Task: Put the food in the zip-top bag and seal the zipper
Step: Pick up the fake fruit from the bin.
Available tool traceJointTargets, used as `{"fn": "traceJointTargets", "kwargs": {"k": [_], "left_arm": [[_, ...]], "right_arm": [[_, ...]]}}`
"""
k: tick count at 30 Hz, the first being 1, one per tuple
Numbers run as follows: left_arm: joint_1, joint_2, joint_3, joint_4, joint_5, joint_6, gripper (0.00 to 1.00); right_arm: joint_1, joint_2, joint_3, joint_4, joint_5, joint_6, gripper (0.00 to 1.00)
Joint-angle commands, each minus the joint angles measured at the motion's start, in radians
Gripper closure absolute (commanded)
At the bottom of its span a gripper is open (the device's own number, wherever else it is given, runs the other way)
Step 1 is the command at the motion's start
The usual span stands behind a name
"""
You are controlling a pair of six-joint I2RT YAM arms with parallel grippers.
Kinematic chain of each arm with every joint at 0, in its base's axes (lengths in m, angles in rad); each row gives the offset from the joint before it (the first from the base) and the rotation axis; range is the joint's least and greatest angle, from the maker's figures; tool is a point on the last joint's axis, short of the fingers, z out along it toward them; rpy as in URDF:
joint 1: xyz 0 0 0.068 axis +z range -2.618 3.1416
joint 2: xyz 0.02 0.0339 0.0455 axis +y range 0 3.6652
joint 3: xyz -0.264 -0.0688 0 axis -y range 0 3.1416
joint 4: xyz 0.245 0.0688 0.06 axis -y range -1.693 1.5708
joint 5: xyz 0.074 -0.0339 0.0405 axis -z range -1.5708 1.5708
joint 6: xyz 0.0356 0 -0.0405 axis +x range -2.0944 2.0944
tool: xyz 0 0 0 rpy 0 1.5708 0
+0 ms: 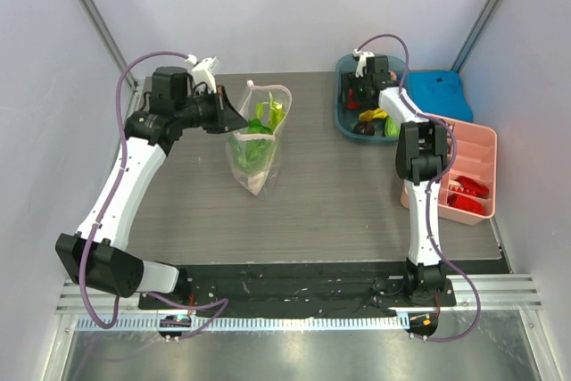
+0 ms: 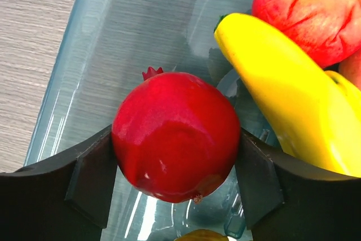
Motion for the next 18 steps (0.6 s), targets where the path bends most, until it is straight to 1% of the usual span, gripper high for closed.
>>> {"fn": "traceJointTargets", "kwargs": {"k": [1,2,4,5,8,10,12,14,15,16,17,18], "left_arm": [[0.007,-0.002,0.047,0.017,0.03,0.022,1.0],[0.005,-0.004,0.047,0.019,0.033,0.02,1.0],[0.007,-0.004,0.05,0.025,0.042,0.019,1.0],[0.007,-0.004,0.05,0.03,0.045,0.016,1.0],[0.007,-0.002,0.05,0.037,0.051,0.009,1.0],[0.007,0.001,0.05,0.044,0.056,0.003,1.0],[0.007,0.002,0.047,0.053,0.062,-0.004,1.0],[0.007,0.002,0.047,0.062,0.063,-0.009,1.0],[0.007,0.005,0.048,0.062,0.063,-0.014,1.0],[0.007,0.004,0.047,0.063,0.068,-0.017,1.0],[0.005,0.005,0.045,0.068,0.068,-0.021,1.0],[0.005,0.002,0.044,0.071,0.071,-0.027,1.0]], "right_arm": [[-0.002,-0.133,-0.055,0.026,-0.037,0.011,0.57],[-0.003,-0.184,-0.073,0.025,-0.052,0.026,0.7],[-0.006,-0.229,-0.086,0.026,-0.098,0.044,0.8],[-0.008,-0.255,-0.09,0.026,-0.107,0.053,0.9],[-0.006,-0.338,-0.11,0.025,-0.133,0.081,0.99],[-0.008,-0.394,-0.122,0.02,-0.15,0.106,0.99],[-0.01,-0.434,-0.126,0.013,-0.199,0.138,0.99],[-0.01,-0.499,-0.126,0.017,-0.306,0.182,0.99],[-0.008,-0.54,-0.129,0.054,-0.345,0.257,0.99],[-0.005,-0.566,-0.141,0.083,-0.418,0.299,0.99],[0.004,-0.589,-0.147,0.114,-0.444,0.375,0.99],[0.029,-0.632,-0.155,0.176,-0.469,0.405,0.99]]}}
